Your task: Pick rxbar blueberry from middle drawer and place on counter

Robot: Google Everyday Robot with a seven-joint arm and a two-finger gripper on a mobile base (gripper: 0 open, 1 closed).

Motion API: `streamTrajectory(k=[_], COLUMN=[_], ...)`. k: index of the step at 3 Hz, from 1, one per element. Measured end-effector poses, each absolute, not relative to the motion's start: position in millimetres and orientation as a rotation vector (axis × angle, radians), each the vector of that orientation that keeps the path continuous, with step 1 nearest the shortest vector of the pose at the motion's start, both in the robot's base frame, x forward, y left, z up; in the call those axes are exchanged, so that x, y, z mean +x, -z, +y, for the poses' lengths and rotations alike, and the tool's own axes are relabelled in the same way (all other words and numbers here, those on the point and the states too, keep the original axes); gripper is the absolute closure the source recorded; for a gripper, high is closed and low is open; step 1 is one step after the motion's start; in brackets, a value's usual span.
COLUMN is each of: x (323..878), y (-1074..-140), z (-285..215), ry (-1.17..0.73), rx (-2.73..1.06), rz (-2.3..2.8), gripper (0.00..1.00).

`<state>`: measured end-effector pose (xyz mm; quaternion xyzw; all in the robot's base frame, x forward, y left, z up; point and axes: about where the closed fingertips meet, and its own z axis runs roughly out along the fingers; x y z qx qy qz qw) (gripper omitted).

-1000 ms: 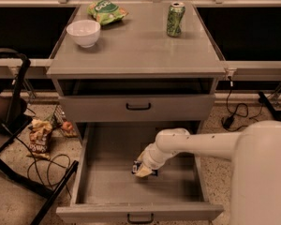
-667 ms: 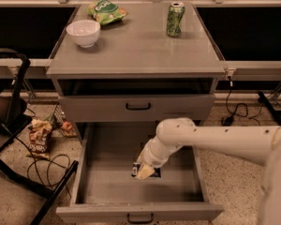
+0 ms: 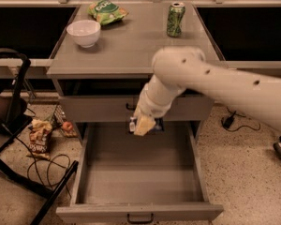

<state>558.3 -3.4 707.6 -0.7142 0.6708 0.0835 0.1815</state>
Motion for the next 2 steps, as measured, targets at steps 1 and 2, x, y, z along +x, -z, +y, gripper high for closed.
streamTrajectory(k=[1, 2], x=[581.8, 609.0], y=[-803.2, -874.8], z=[-9.0, -9.3], ry=[-0.138, -0.048], rx=[-2.037, -2.025], rz=[1.867, 1.835], gripper=[1.0, 1.0])
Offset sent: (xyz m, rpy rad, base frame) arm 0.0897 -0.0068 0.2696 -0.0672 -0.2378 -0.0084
